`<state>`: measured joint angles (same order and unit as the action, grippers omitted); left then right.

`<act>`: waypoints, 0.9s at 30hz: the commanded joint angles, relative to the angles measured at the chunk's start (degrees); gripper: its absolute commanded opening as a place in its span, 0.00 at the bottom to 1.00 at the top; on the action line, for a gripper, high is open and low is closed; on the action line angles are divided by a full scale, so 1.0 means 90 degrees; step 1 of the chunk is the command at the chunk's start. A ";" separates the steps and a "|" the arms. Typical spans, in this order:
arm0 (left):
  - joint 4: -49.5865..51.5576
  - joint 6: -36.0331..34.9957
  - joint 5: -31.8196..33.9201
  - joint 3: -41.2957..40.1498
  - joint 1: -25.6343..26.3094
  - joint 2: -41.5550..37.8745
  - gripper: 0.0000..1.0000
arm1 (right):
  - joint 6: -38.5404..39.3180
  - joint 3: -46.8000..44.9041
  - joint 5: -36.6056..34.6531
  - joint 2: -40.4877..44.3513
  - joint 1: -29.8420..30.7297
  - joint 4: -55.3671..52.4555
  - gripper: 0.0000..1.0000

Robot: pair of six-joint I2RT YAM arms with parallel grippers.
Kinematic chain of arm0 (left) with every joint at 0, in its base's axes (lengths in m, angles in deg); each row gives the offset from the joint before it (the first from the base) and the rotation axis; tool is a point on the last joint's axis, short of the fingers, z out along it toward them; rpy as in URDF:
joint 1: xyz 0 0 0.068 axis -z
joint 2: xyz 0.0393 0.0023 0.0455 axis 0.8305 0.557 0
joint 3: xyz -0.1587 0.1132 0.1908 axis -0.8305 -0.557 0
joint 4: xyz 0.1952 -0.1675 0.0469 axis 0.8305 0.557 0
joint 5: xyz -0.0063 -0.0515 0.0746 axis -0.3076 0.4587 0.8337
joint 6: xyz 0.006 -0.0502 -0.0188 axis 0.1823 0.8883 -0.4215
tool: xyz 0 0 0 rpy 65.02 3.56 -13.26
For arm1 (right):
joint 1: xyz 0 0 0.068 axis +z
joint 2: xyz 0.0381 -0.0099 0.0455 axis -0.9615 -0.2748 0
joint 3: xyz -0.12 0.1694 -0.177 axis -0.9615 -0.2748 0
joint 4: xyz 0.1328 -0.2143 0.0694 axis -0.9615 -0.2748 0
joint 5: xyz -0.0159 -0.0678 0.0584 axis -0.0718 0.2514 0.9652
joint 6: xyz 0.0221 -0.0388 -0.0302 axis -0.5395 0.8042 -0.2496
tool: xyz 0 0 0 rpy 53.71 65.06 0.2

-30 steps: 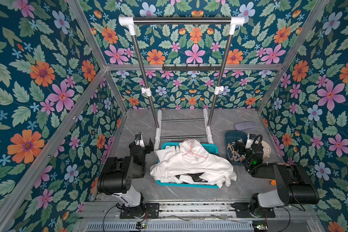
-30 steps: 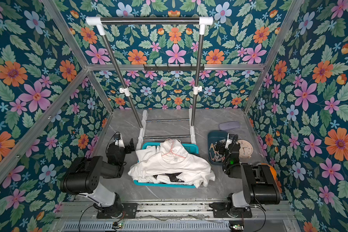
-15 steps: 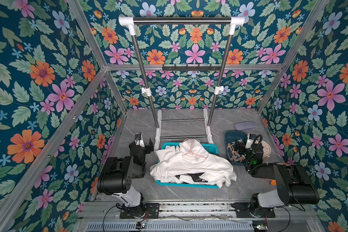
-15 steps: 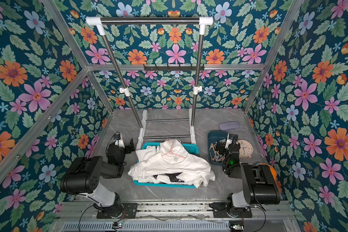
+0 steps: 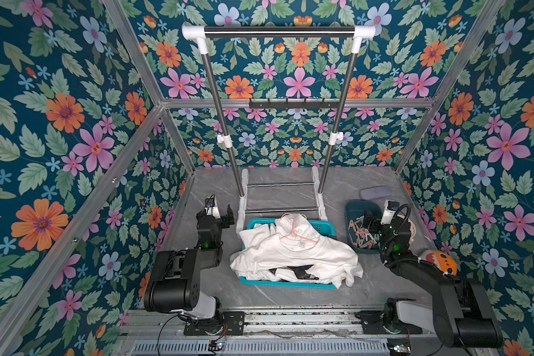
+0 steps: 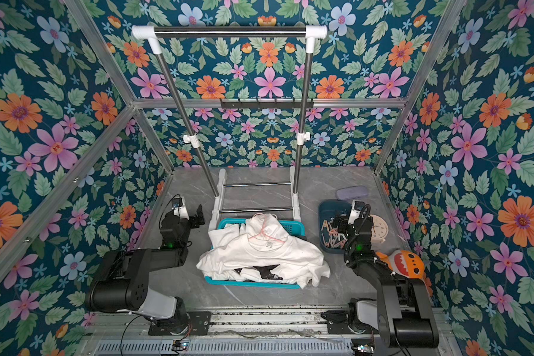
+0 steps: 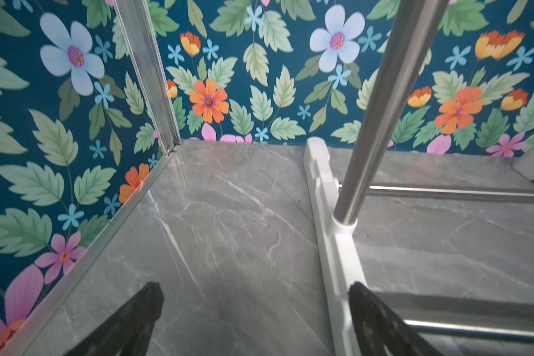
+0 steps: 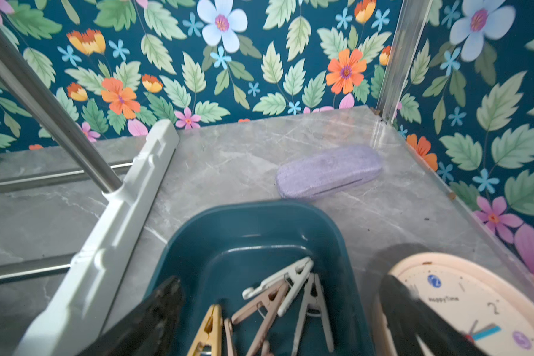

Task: Use clothespins to secure the t-shirt on both sides of the hanger
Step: Pick up the hanger from the basket.

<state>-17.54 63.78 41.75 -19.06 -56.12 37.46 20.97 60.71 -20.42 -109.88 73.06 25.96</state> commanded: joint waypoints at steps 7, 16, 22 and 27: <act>0.3925 0.0835 -0.0897 0.1714 -0.0004 -0.0581 0.92 | -0.1090 0.2257 0.0701 0.0435 0.0676 -0.4336 1.00; 0.6693 0.0926 -0.3048 0.3348 -0.0004 -0.1029 0.89 | -0.0864 0.3708 0.2950 -0.0103 0.1752 -0.5955 1.00; 0.7898 0.0544 -0.3999 0.3823 0.0007 -0.1231 0.90 | -0.0420 0.4527 0.4048 -0.0867 0.2293 -0.7340 0.92; 0.8020 0.0700 -0.4322 0.3711 0.0027 -0.1519 0.90 | -0.0186 0.4726 0.4648 -0.1236 0.2554 -0.7982 0.73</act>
<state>51.44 70.01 7.04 14.53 -55.90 24.82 16.79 102.87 15.43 -120.43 95.24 -39.29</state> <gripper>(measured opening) 0.902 0.768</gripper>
